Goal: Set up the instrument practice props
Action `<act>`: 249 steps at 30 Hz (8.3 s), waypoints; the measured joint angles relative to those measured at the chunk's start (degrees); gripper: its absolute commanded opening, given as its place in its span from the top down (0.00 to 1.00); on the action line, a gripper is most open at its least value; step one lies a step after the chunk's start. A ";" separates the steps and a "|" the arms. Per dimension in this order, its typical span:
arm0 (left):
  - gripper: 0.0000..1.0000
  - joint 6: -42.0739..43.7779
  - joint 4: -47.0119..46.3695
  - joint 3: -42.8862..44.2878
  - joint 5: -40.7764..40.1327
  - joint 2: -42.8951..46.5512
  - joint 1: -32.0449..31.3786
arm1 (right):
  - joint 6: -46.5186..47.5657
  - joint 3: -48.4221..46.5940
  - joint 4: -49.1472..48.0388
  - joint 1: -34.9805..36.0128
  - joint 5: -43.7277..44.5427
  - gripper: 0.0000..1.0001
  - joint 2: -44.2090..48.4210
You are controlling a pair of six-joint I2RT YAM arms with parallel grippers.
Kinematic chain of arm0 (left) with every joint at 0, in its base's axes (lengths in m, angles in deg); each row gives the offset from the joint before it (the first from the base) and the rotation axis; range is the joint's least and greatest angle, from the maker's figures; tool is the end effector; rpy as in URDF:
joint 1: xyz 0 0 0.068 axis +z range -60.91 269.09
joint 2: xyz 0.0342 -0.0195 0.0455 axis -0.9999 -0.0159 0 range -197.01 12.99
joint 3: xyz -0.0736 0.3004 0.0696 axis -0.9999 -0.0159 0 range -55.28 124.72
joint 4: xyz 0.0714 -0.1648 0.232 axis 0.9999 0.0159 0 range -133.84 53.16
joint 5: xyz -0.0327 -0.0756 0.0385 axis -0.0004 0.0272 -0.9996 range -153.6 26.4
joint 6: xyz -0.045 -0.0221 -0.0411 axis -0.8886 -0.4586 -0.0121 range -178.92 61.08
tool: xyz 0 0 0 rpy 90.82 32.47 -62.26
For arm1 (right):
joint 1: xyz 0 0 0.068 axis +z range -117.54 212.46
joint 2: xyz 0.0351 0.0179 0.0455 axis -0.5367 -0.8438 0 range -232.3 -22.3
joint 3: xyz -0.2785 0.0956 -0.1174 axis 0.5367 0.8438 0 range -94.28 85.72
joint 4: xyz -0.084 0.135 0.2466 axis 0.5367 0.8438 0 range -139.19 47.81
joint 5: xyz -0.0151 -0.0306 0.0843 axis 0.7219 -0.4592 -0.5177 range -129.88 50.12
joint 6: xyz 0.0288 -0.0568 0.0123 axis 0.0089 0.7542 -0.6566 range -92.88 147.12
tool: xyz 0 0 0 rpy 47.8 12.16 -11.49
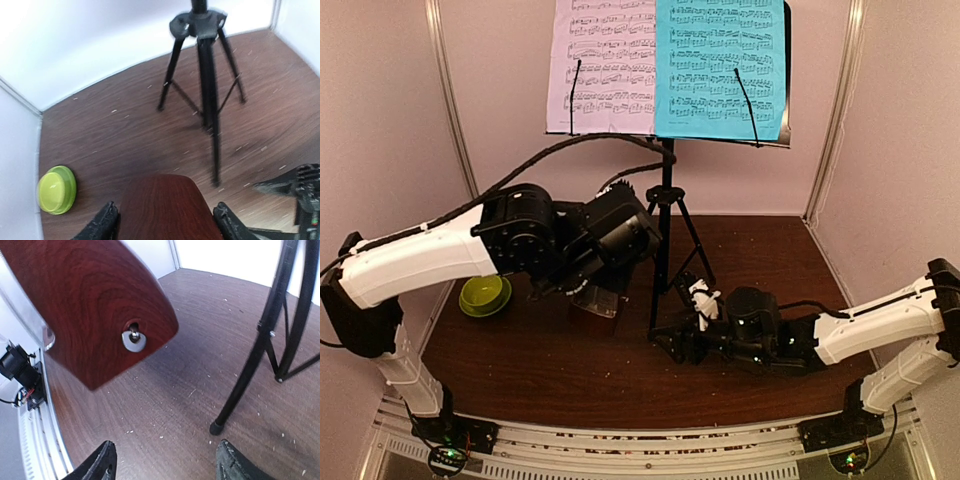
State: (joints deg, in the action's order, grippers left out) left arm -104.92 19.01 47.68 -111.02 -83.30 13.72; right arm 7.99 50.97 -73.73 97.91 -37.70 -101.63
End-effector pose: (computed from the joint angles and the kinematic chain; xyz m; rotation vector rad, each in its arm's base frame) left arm 0.1331 -0.3624 0.4231 0.2676 2.1533 -0.1075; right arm 0.1349 0.2908 0.2219 -0.7774 1.8861 0.9317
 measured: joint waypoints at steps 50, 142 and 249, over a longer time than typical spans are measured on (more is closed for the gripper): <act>1.00 -4.46 25.64 15.45 7.48 -6.45 0.04 | 20.35 -16.02 -15.06 11.80 14.78 0.74 -20.94; 1.00 -1.64 18.45 8.17 7.72 -0.17 0.26 | 14.88 -13.81 -17.84 9.60 14.88 0.77 -19.78; 1.00 6.71 -3.37 -12.07 9.49 10.54 0.61 | -5.95 -7.50 -26.69 -0.72 -11.43 1.00 -20.33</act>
State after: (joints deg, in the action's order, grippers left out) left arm -98.21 15.64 35.61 -101.54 -72.76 14.33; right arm 2.04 43.48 -100.41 97.19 -49.13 -121.96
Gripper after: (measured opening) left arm 0.585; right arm 0.025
